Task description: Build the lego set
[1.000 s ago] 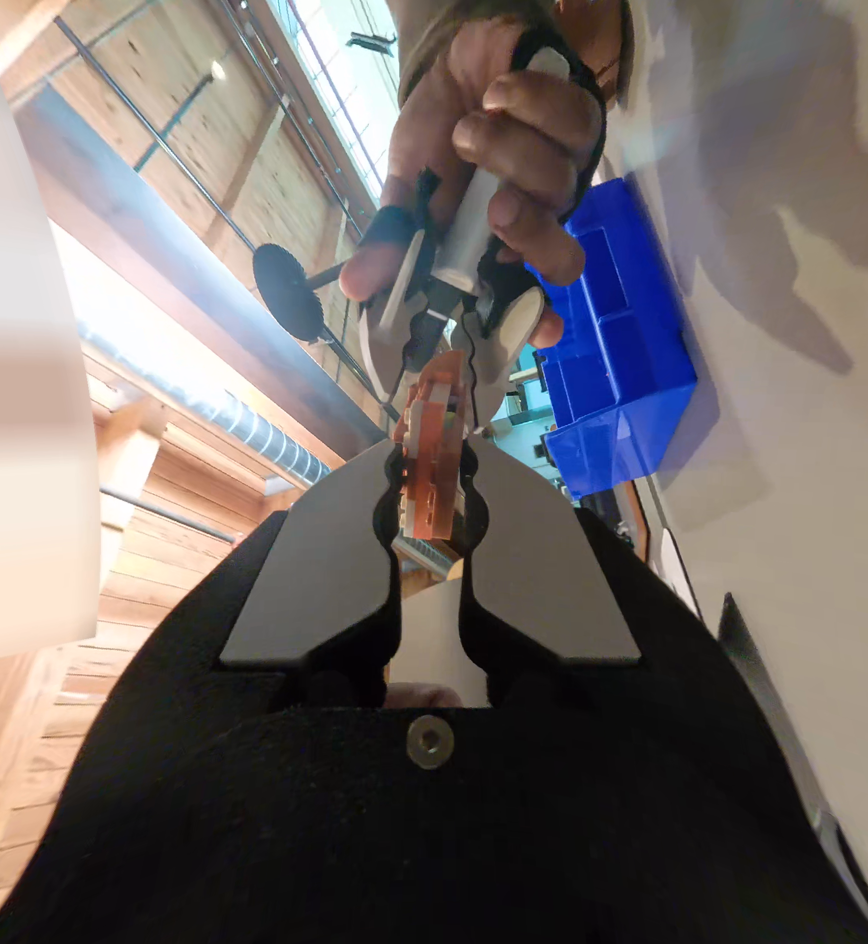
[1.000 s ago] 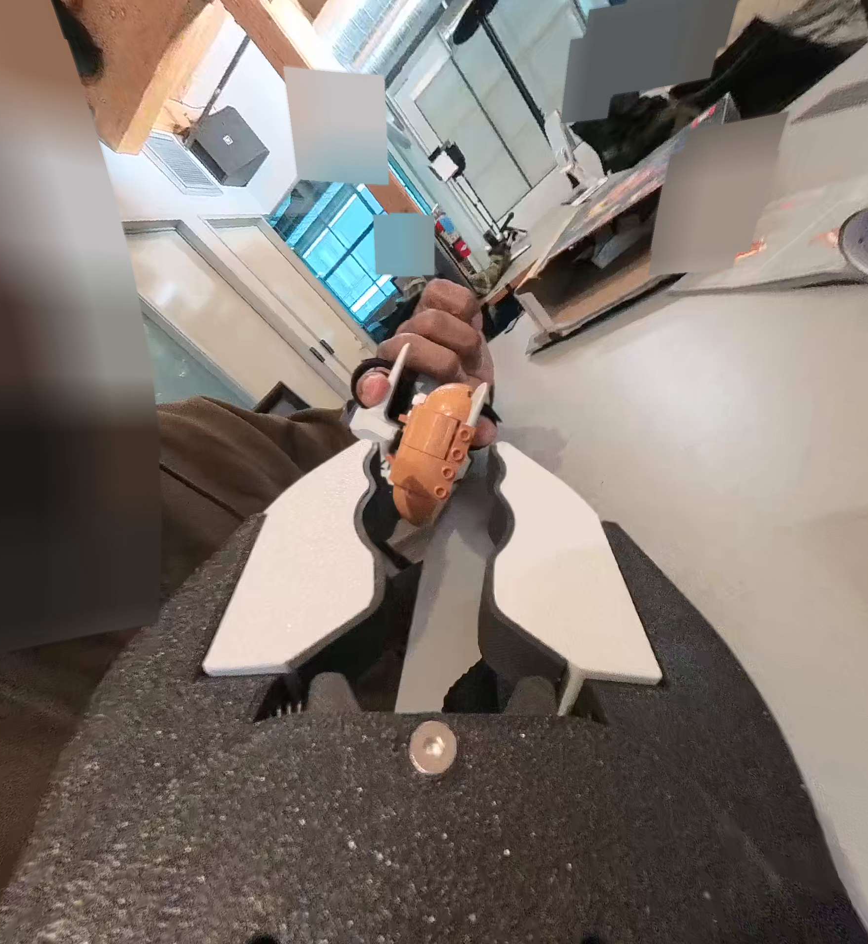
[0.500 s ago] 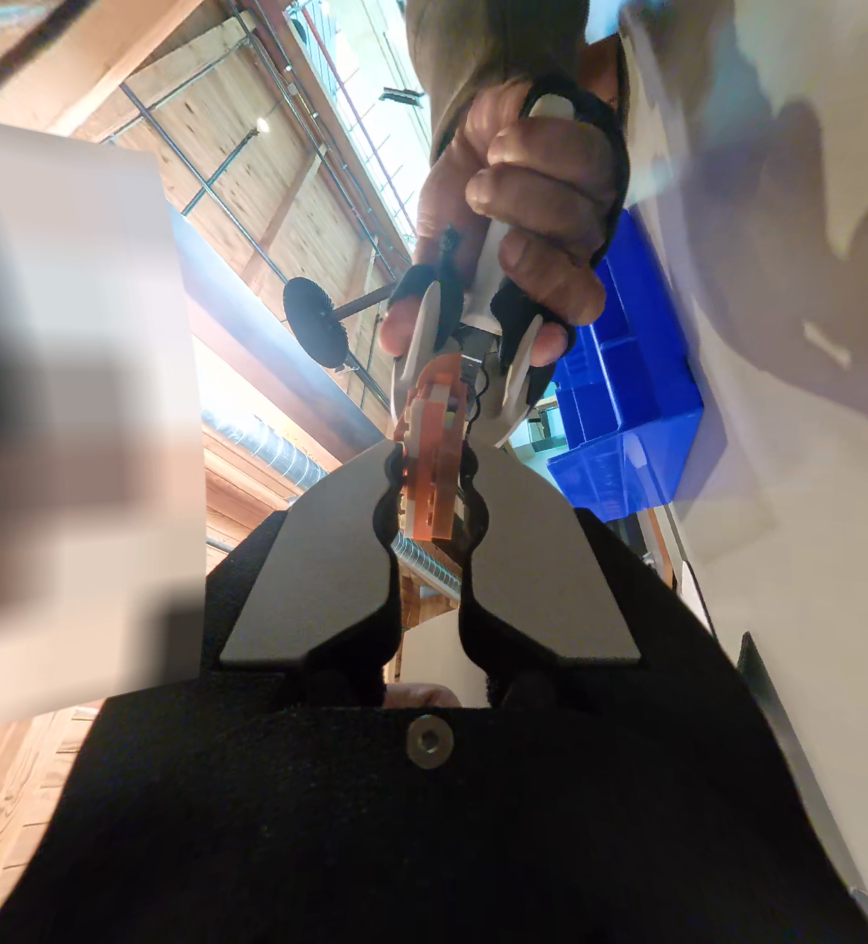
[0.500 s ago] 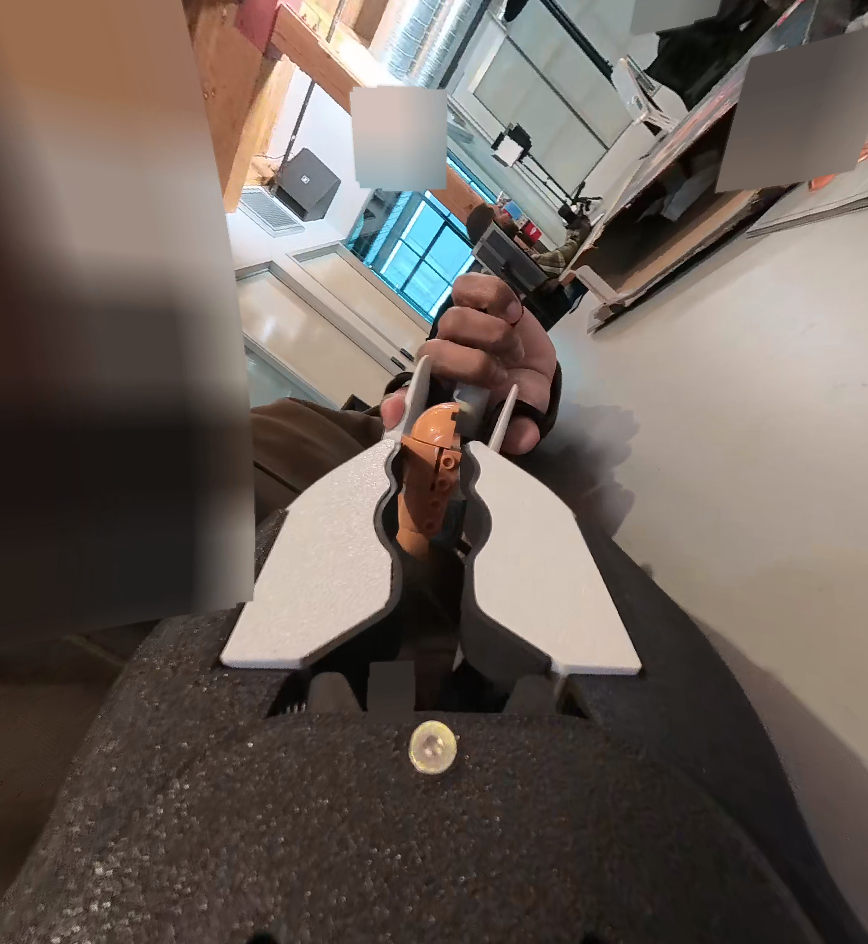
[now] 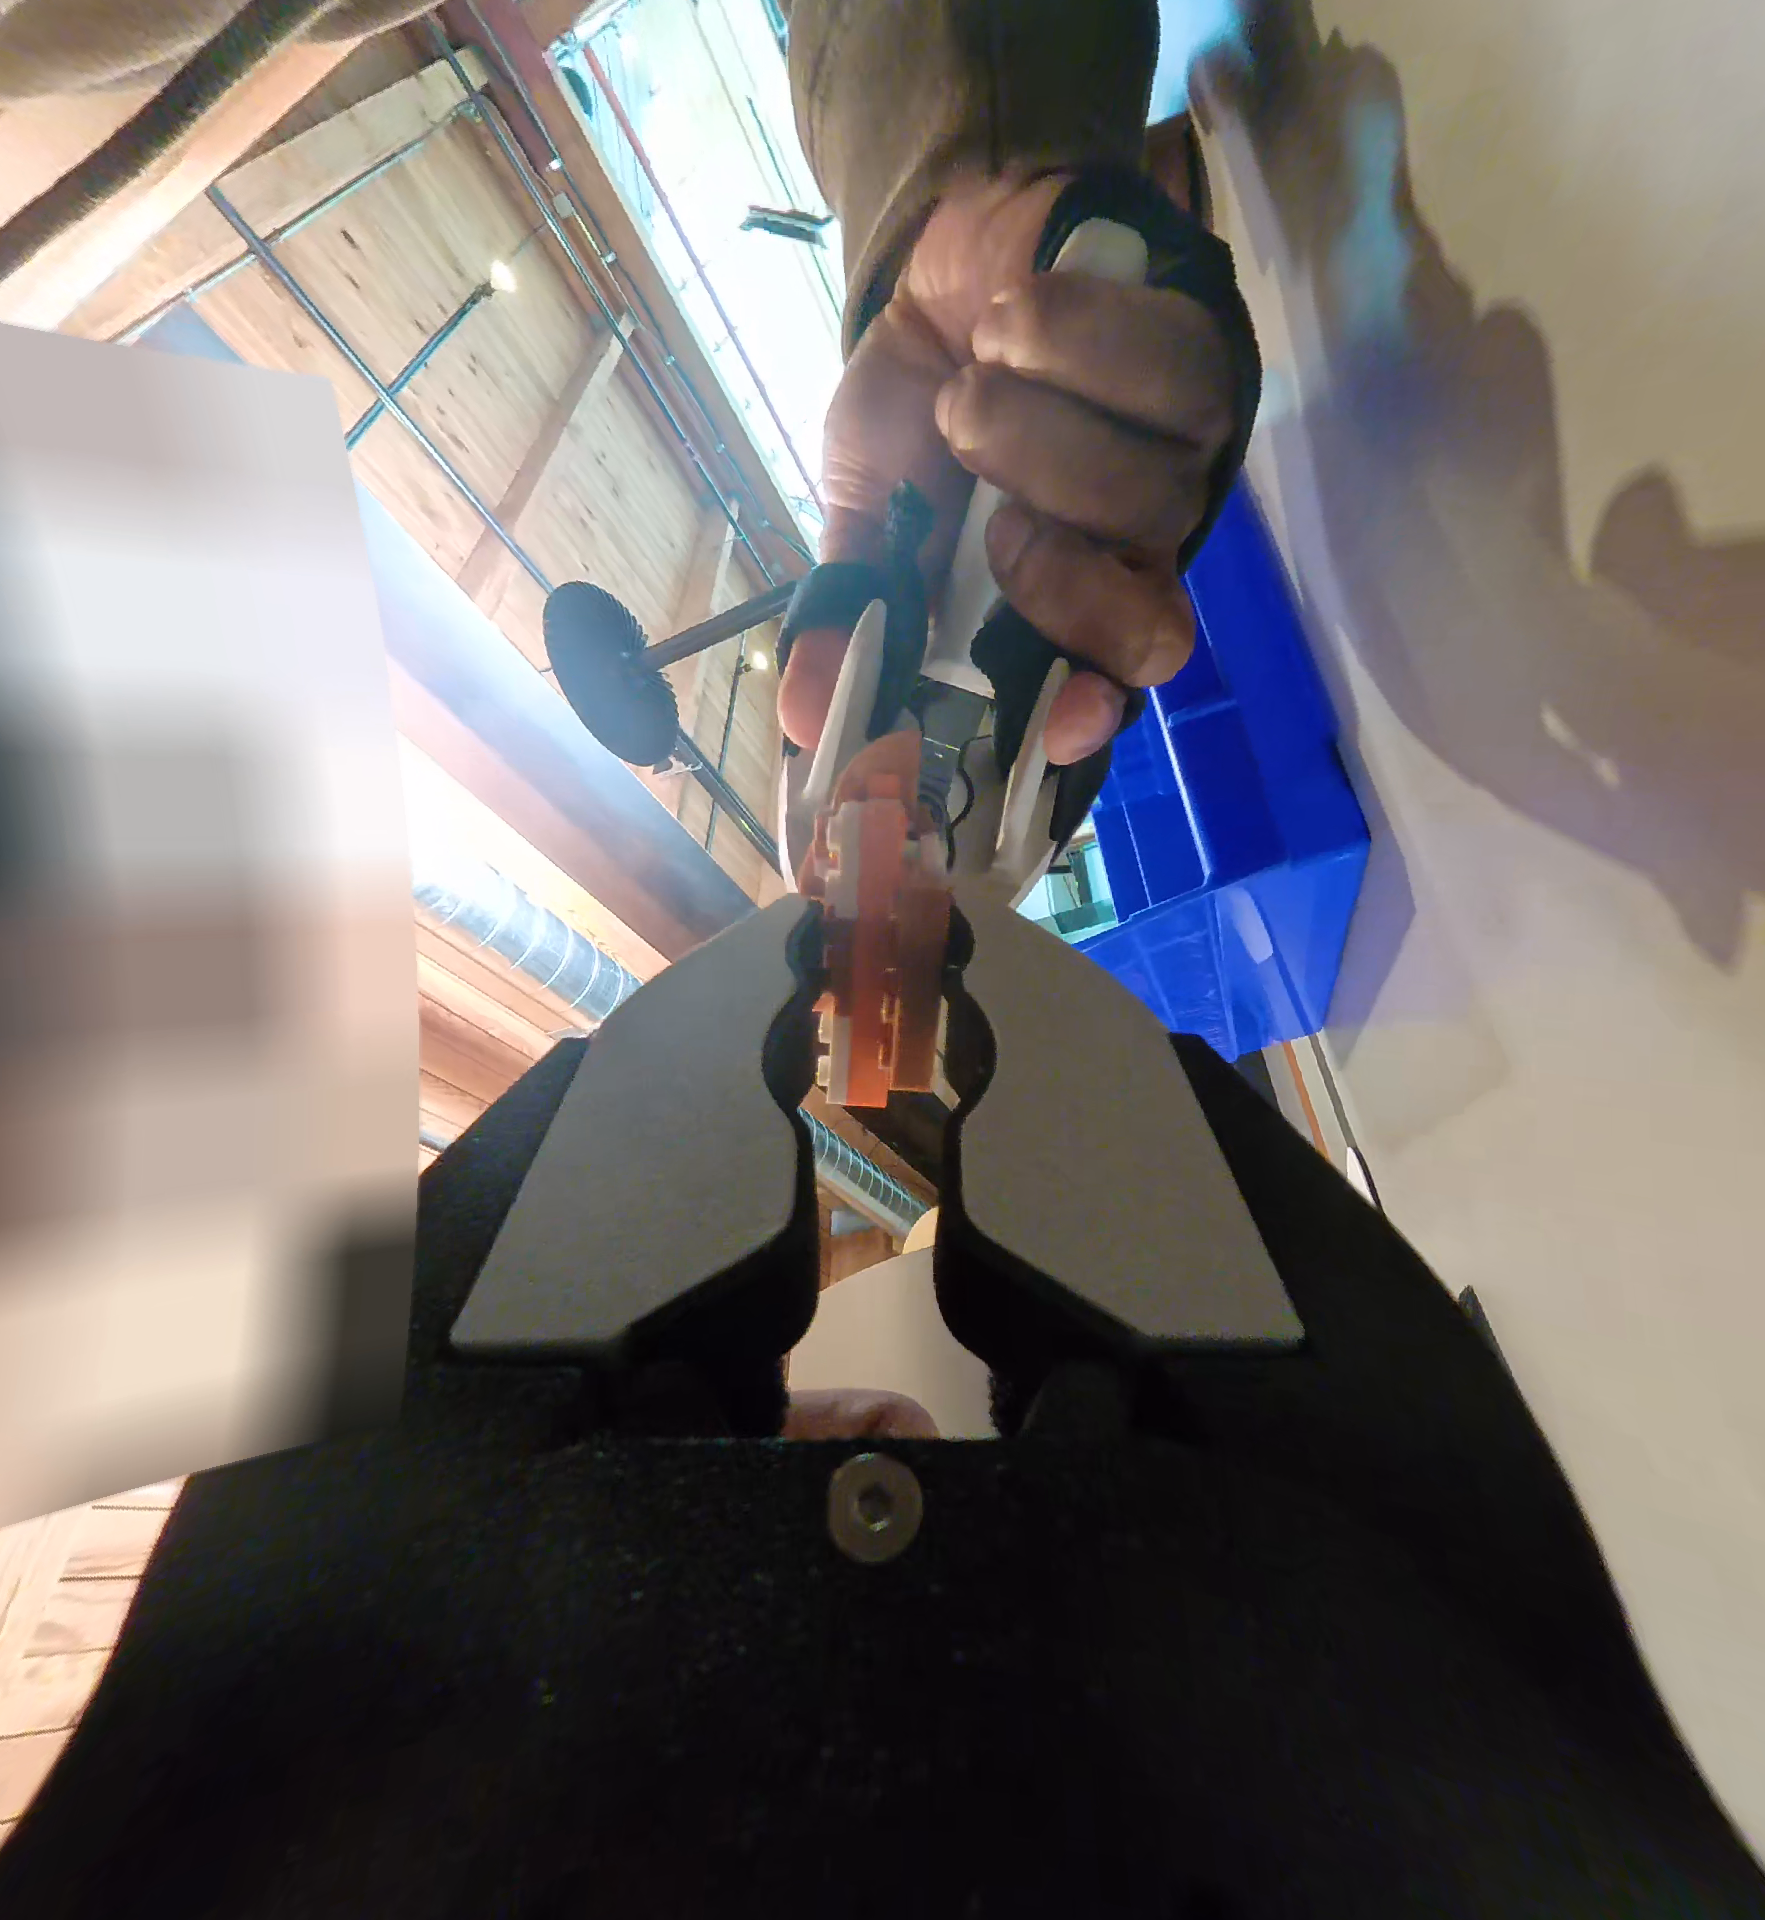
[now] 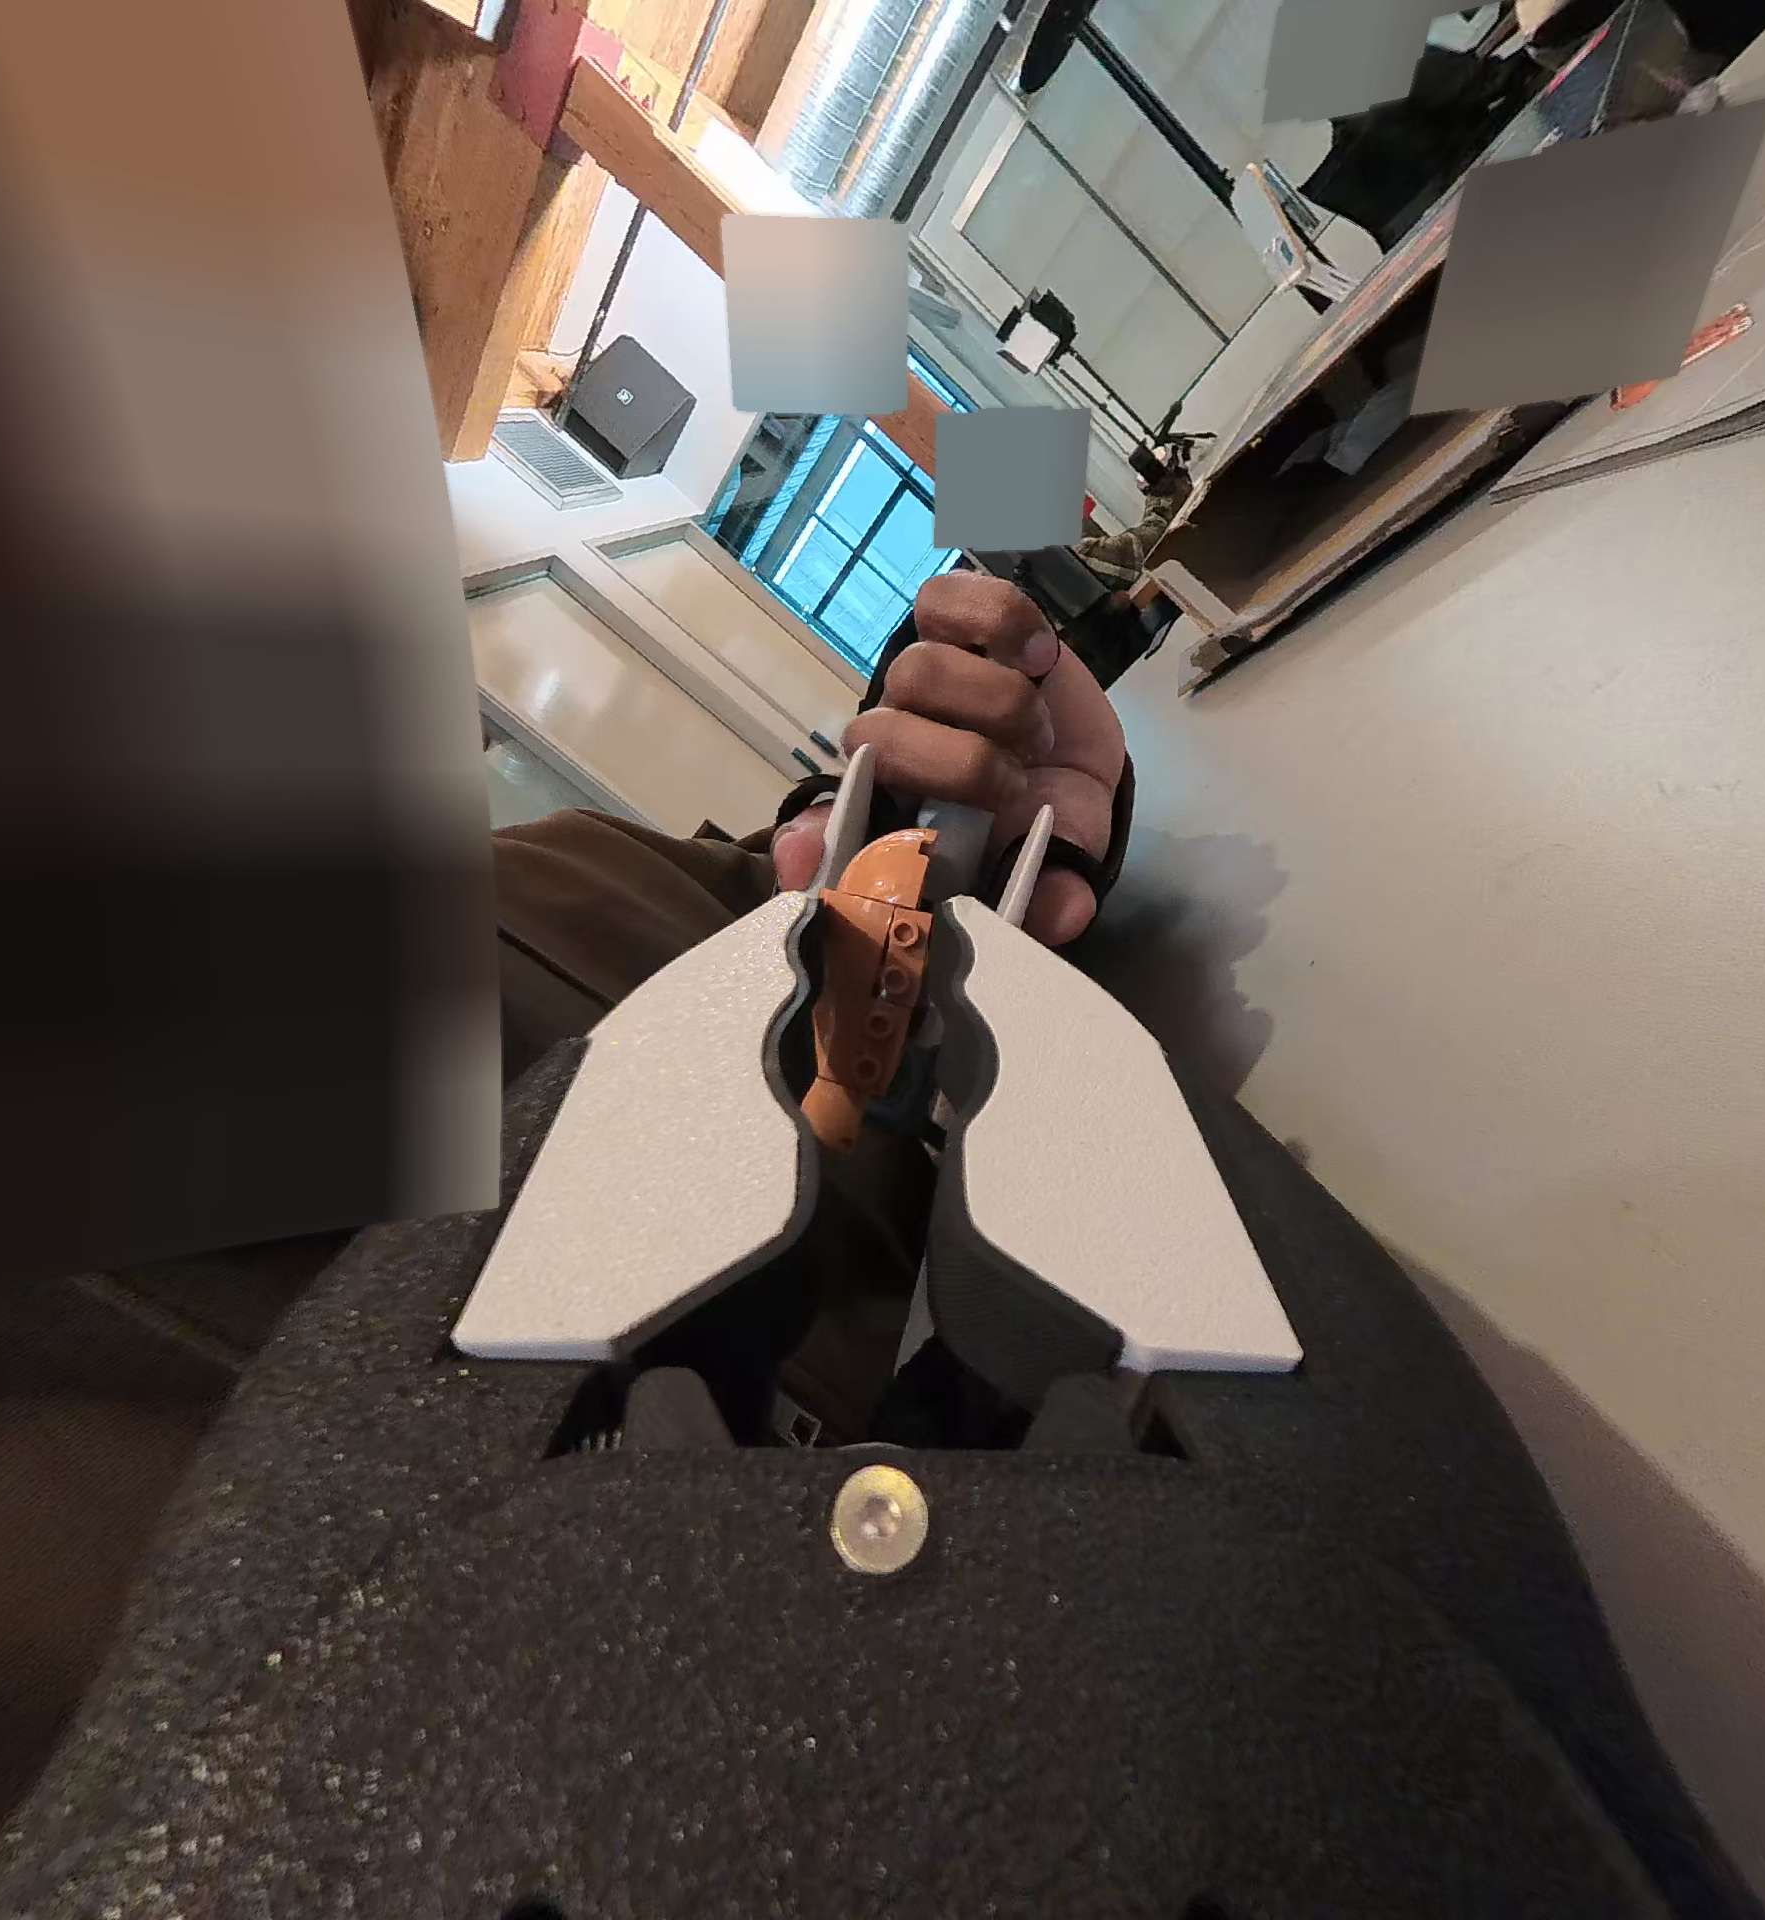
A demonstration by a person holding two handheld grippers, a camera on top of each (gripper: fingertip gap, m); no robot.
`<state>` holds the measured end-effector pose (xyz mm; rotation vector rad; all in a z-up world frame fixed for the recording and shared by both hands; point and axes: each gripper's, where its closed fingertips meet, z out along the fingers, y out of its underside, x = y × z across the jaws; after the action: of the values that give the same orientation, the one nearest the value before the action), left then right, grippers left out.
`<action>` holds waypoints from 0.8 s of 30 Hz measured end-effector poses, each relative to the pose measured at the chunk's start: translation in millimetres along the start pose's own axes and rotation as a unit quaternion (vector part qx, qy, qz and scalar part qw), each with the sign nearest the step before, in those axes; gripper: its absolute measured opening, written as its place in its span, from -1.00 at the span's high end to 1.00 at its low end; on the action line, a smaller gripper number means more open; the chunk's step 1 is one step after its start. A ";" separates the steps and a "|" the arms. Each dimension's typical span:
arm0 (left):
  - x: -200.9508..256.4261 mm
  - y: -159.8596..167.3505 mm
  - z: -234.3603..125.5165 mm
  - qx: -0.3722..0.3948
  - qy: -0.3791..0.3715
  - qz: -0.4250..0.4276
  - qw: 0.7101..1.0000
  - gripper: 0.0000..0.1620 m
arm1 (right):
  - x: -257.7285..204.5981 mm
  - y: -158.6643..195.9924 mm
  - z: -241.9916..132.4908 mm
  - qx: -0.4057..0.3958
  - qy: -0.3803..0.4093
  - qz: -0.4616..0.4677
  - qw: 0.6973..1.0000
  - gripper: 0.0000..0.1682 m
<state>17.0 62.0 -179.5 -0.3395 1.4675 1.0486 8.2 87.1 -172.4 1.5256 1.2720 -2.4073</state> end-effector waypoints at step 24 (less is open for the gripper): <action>11.1 -4.7 2.1 0.004 0.014 -0.040 0.999 0.76 | 24.1 -3.7 -1.1 0.030 0.112 -0.076 0.990 1.00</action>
<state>19.4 65.1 -191.1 -0.4046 1.4701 0.9783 -5.1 99.5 -188.7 1.8237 1.4138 -2.4410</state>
